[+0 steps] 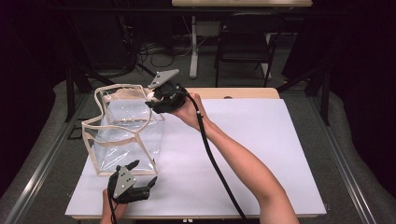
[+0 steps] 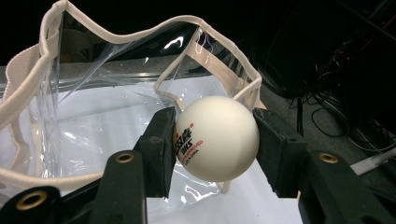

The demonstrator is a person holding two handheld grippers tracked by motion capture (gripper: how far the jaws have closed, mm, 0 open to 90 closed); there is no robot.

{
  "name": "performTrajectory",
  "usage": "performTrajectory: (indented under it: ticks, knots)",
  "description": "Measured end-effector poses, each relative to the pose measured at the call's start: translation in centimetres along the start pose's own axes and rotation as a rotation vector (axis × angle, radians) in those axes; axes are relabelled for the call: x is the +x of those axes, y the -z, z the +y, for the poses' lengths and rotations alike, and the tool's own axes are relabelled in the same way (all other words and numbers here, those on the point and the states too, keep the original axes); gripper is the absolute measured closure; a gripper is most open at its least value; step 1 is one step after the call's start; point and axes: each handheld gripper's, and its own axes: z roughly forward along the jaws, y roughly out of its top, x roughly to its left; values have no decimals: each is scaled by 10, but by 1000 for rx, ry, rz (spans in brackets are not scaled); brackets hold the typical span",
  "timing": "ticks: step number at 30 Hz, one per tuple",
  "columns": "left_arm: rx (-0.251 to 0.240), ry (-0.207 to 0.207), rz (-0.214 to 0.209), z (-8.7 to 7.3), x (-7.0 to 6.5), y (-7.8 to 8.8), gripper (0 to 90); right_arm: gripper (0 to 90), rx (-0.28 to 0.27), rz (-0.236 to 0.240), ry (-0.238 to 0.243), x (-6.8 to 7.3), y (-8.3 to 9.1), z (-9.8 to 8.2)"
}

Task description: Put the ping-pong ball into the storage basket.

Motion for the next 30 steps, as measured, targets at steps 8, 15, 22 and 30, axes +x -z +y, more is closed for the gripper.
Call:
performTrajectory:
  ticks: [8, 15, 22, 30]
  knots:
    - [2, -1, -1, 0, 0, 0, 158, 509, 0, 4, 8, 3, -3, 3]
    - [2, -2, -1, 0, 0, 0, 158, 509, -2, 8, 10, 5, -7, 6]
    - [1, -2, -1, 0, 0, 0, 159, 509, -4, 16, 17, 10, -10, 9]
    - [2, -3, -2, 0, 0, 0, 158, 509, 1, 28, 21, 15, -14, 10]
